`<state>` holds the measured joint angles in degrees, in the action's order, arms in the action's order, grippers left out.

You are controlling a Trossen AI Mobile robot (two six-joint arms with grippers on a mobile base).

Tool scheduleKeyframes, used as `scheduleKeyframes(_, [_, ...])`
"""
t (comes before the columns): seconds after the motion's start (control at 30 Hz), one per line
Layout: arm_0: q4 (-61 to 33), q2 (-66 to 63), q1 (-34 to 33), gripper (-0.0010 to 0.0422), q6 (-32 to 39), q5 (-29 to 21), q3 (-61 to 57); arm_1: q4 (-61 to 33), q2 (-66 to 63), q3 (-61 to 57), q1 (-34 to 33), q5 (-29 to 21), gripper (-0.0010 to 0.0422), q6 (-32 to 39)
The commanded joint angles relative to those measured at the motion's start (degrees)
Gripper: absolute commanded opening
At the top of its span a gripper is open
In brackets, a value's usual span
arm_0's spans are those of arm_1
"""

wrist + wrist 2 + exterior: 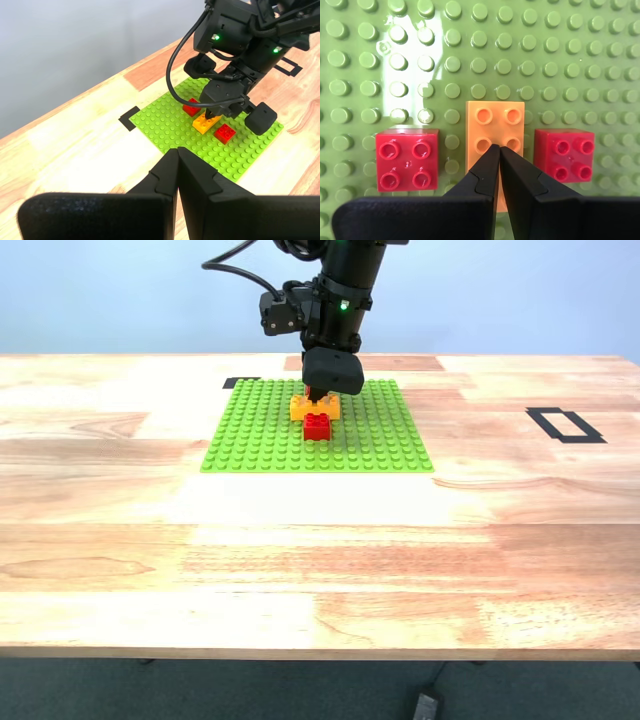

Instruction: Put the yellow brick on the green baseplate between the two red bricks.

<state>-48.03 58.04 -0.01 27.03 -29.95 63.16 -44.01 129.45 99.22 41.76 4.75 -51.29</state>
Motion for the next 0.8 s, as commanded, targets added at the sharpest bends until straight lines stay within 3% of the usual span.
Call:
scheduleKeyframes(0.03, [-0.1,-0.1,0.0,0.0000,0.0,0.0,0.0,-0.4,1.2,-0.3,-0.9,-0.7,0.0010,0.2])
scheduleKeyframes(0.8, [0.1,-0.2,0.0,0.0000,0.0,0.0,0.0,1.6,-0.2,-1.8,1.3,0.5,0.0010,3.1])
